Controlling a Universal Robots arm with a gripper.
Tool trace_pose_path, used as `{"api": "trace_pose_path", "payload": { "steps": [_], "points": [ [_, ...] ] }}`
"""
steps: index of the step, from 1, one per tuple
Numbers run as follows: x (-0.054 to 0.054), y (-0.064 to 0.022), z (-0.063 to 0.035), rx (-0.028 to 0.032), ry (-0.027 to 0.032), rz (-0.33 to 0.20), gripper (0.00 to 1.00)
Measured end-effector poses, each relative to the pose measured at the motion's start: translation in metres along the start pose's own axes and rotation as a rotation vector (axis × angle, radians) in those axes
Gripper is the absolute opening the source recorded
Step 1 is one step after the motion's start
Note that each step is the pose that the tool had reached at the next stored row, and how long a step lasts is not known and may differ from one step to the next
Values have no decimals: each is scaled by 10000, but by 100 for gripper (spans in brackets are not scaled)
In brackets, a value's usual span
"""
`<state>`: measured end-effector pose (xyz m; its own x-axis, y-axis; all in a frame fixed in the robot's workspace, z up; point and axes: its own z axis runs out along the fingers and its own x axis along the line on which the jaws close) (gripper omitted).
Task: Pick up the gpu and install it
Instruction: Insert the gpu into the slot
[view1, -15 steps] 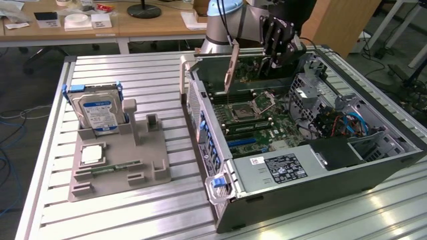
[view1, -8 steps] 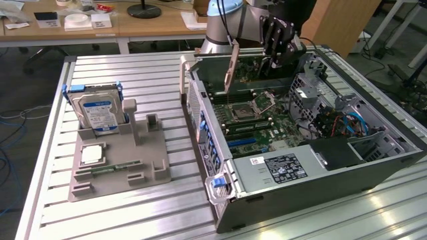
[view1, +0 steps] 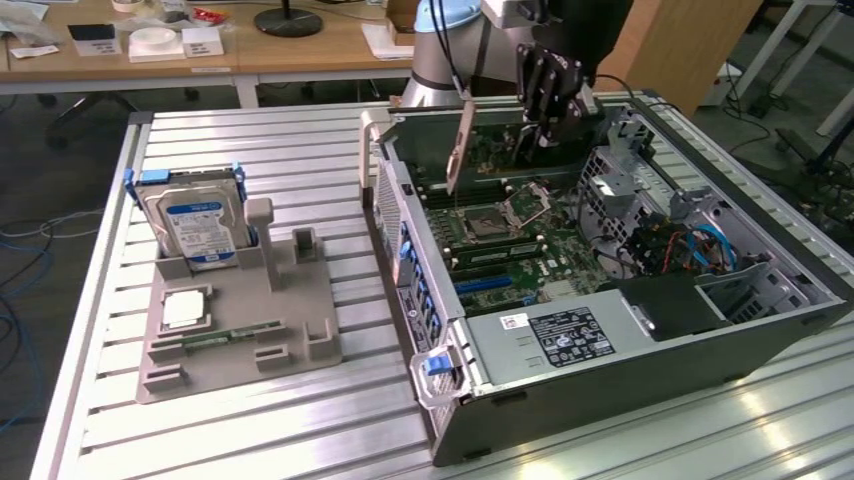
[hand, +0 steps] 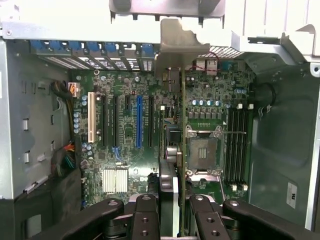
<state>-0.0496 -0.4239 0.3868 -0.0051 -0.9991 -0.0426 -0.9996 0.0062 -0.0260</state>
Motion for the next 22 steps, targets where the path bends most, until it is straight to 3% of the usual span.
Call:
{"api": "trace_pose_path", "payload": {
  "steps": [7, 16, 22],
  "points": [
    [4, 2, 97, 4, 20, 75, 28],
    [9, 5, 195, 5, -34, 77, 28],
    [10, 5, 233, 10, -36, 75, 28]
  ]
}}
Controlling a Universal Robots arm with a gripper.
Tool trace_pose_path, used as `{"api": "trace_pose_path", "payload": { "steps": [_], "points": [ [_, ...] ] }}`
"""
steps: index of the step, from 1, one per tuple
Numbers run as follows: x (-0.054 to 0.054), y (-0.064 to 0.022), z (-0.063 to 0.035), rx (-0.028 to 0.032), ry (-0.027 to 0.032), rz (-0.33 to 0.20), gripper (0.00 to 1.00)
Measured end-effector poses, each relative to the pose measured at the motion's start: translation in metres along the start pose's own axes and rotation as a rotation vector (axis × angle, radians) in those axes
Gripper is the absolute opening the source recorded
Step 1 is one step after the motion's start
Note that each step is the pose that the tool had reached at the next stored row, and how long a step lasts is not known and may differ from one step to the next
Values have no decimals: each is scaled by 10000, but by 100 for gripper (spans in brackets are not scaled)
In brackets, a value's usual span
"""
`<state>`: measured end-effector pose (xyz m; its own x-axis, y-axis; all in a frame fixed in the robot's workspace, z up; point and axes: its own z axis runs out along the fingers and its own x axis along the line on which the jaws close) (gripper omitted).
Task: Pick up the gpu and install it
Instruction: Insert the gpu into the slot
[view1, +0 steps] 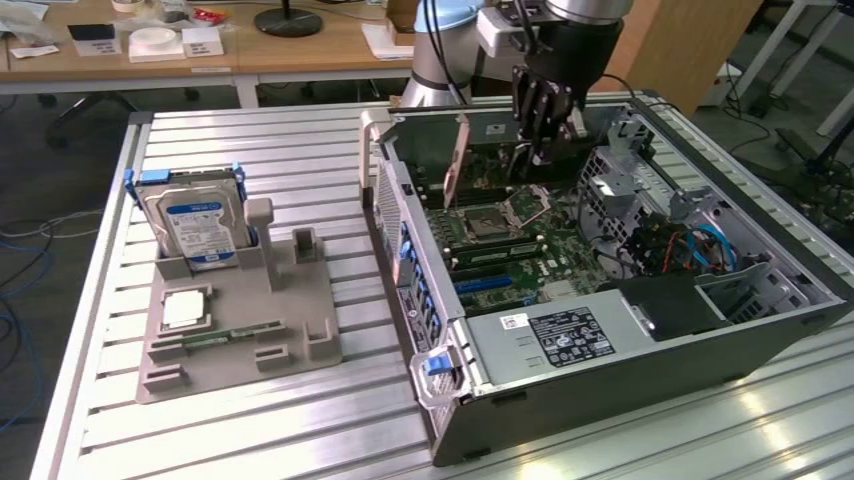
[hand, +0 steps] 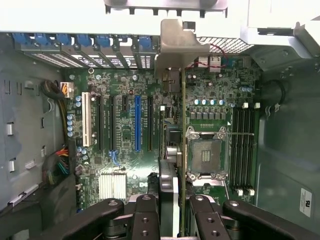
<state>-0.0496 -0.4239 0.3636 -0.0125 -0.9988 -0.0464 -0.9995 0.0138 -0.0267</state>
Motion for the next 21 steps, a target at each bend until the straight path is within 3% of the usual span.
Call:
{"api": "trace_pose_path", "payload": {
  "steps": [9, 15, 21],
  "points": [
    [5, 3, 107, 7, 1, 0, 28],
    [9, 9, 194, 46, 20, 17, 28],
    [15, 13, 285, 64, 28, 290, 28]
  ]
}}
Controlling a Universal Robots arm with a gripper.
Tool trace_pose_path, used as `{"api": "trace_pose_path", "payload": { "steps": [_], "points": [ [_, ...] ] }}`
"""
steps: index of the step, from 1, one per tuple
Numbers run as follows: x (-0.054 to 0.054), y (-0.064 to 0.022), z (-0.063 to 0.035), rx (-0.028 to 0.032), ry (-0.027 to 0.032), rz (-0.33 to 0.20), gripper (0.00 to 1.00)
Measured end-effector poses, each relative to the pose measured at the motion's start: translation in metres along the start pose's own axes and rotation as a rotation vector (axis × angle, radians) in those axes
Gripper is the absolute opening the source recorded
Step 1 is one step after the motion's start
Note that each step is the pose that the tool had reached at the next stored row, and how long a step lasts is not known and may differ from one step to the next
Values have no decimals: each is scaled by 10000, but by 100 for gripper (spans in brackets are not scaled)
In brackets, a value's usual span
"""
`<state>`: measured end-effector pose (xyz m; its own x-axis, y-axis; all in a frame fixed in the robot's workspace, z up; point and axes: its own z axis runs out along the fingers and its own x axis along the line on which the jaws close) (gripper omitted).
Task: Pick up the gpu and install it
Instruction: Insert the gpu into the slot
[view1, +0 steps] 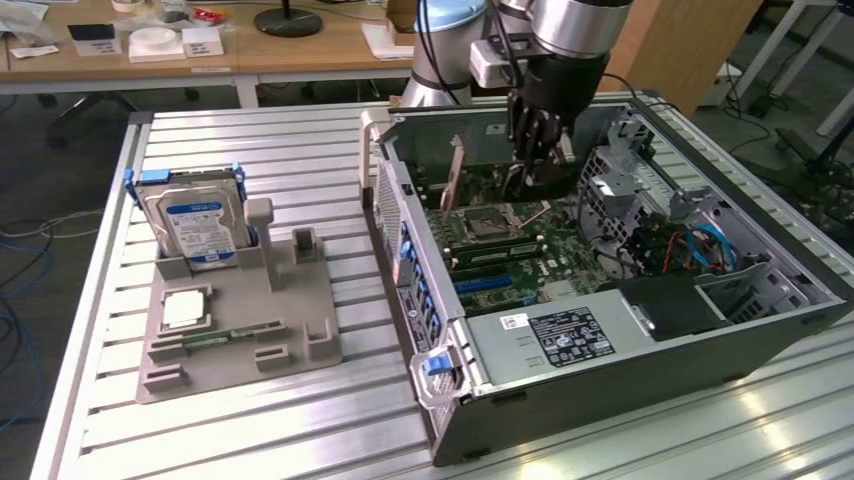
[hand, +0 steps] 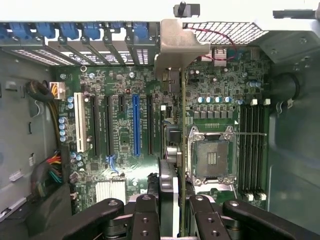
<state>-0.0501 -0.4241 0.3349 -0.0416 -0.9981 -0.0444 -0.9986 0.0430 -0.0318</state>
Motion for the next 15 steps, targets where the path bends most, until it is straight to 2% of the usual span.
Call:
{"api": "trace_pose_path", "payload": {
  "steps": [6, 10, 15],
  "points": [
    [45, 1, 32, 1, -1, 2, 28],
    [51, 50, 70, 0, 1, 1, 28],
    [90, 54, 126, -1, 1, 0, 28]
  ]
}}
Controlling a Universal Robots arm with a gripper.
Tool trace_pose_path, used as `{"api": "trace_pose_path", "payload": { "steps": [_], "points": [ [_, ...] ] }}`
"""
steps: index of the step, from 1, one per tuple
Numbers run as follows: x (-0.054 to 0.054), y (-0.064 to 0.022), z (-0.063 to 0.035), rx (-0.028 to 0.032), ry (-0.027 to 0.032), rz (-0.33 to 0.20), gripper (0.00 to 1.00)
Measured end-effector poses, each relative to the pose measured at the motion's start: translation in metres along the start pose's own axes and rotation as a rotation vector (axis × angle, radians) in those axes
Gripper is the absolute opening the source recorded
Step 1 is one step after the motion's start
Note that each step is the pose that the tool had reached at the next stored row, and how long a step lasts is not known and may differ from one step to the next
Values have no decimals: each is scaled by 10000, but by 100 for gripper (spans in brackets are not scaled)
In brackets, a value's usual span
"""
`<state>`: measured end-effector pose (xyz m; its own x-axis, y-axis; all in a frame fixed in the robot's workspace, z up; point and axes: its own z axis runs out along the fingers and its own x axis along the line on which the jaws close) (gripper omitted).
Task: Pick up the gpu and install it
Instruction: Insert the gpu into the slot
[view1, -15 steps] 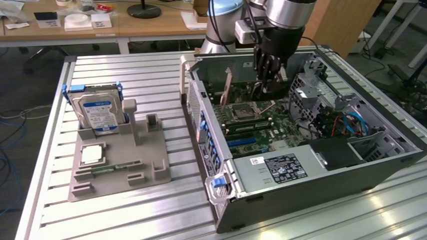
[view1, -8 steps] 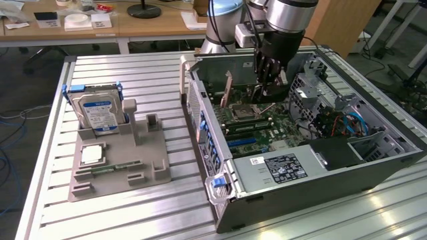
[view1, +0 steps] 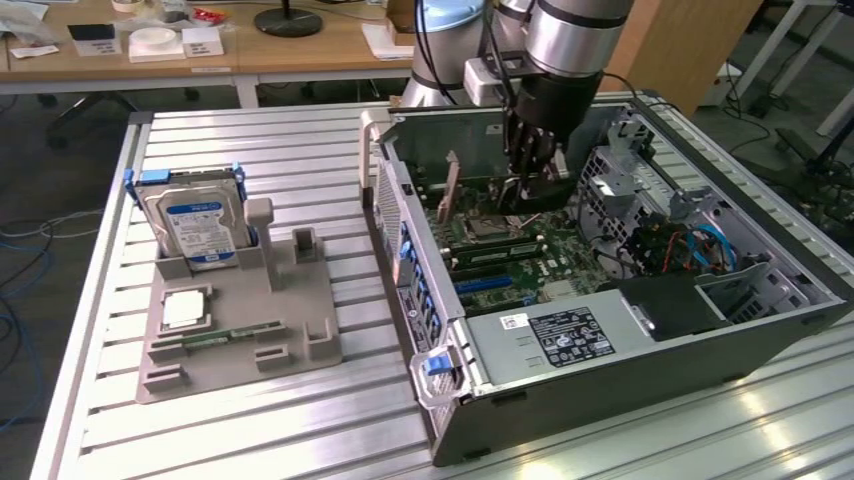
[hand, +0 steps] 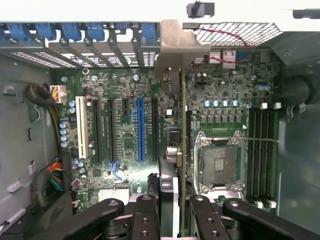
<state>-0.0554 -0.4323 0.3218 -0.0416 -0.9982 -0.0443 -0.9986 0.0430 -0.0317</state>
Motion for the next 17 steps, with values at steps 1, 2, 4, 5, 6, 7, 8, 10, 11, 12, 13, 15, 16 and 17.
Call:
{"api": "trace_pose_path", "payload": {
  "steps": [1, 2, 4, 5, 6, 7, 8, 10, 11, 12, 13, 15, 16, 17],
  "points": [
    [18, -1, 6, 1, -1, 0, 28],
    [39, -1, 10, 1, -1, 0, 28],
    [75, -3, 19, 1, -2, 0, 28],
    [90, -3, 23, 1, -1, 0, 28],
    [105, -4, 28, 1, -1, 0, 28],
    [118, -4, 33, 1, 0, 1, 28],
    [127, -4, 39, 2, 5, 0, 28],
    [136, -3, 60, 3, 39, 1, 28],
    [138, -2, 76, 3, 48, 0, 28],
    [138, -2, 94, 3, 57, -1, 28],
    [139, -2, 112, 3, 63, -2, 28],
    [141, 2, 139, 4, 63, -2, 28],
    [142, 11, 152, 4, 64, -1, 28],
    [143, 25, 166, 3, 63, -2, 28]
  ]
}}
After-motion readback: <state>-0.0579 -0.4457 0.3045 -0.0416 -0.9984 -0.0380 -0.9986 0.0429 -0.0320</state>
